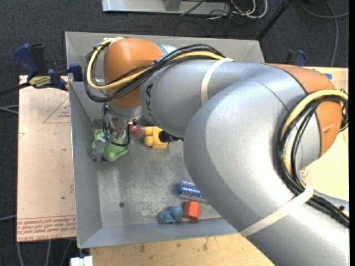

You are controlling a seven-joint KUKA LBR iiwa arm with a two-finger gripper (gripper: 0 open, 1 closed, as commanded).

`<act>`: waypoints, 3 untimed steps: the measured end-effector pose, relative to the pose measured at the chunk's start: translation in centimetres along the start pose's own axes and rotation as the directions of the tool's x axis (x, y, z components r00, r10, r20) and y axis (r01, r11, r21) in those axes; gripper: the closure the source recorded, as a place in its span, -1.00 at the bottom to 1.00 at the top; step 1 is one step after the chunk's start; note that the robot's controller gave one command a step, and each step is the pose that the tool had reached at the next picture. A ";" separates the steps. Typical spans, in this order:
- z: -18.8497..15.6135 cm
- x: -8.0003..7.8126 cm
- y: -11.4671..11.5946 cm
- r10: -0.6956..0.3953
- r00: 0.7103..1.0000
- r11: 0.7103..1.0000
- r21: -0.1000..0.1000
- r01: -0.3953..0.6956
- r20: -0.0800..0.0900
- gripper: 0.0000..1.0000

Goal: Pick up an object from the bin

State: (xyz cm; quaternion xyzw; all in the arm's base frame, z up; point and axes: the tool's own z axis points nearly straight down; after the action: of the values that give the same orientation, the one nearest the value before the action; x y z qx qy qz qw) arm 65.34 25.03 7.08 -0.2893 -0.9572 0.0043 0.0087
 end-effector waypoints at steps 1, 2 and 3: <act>0.1 0.5 -3.7 0.135 0.991 0.991 -0.016 -0.135 0.012 -1.00; -0.4 0.3 -3.3 0.133 0.991 0.991 -0.026 -0.133 0.018 1.00; -4.3 0.3 -3.2 0.130 0.991 0.991 -0.020 -0.130 0.014 1.00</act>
Offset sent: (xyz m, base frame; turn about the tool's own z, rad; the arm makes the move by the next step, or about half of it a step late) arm -0.0244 -0.0279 -0.0008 0.1385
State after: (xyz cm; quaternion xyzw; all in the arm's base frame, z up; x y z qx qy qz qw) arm 63.41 22.52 11.42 -0.3512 -0.9363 -0.0021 -0.0018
